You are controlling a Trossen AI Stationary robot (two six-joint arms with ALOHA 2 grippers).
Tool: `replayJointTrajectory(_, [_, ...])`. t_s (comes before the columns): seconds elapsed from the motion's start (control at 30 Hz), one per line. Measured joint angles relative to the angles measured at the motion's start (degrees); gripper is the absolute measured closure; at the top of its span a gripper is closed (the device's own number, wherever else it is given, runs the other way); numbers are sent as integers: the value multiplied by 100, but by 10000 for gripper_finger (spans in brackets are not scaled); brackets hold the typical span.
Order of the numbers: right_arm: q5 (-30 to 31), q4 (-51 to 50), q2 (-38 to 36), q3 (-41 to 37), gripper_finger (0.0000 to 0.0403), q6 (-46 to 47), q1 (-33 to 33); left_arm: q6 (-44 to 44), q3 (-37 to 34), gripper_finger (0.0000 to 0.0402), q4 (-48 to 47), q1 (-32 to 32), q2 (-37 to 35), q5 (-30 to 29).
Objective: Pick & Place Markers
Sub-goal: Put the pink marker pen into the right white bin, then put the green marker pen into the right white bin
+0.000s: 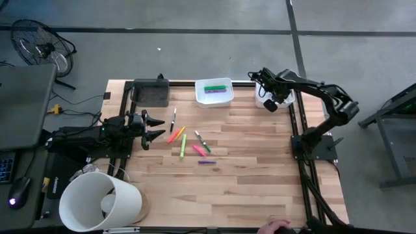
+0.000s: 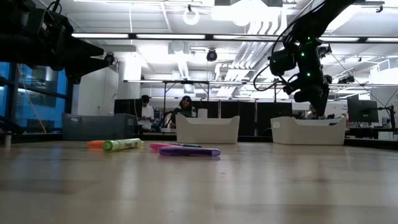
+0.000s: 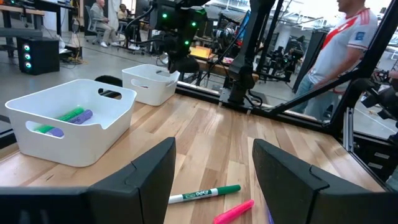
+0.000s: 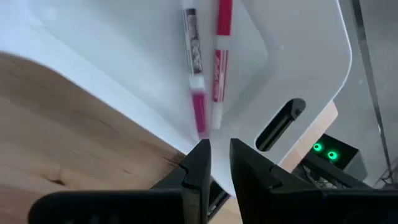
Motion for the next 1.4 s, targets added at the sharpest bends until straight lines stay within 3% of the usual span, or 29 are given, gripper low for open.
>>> replayJointTrajectory(0.17, [42, -4, 0, 0, 342, -38, -22, 1, 0, 190, -2, 0, 2, 0])
replayJointTrajectory(0.37, [-106, -5, -143, 0, 297, 30, 54, 1, 0, 190, 0, 0, 1, 0])
replayJointTrajectory(0.67, [-1197, -96, -1022, 2, 259, 331, 400, 0, 0, 190, 0, 0, 2, 0])
replayJointTrajectory(1.03, [-2639, -174, -1955, 2, 258, 802, 2012, -1, 0, 190, 0, 0, 2, 0])
replayJointTrajectory(1.23, [-2661, 4, -1991, 2, 258, 1152, 3517, 1, 0, 190, -2, -1, 1, 0])
replayJointTrajectory(1.4, [-2433, 821, -1660, 2, 258, 1599, 4668, 0, 0, 190, 0, 0, 1, -2])
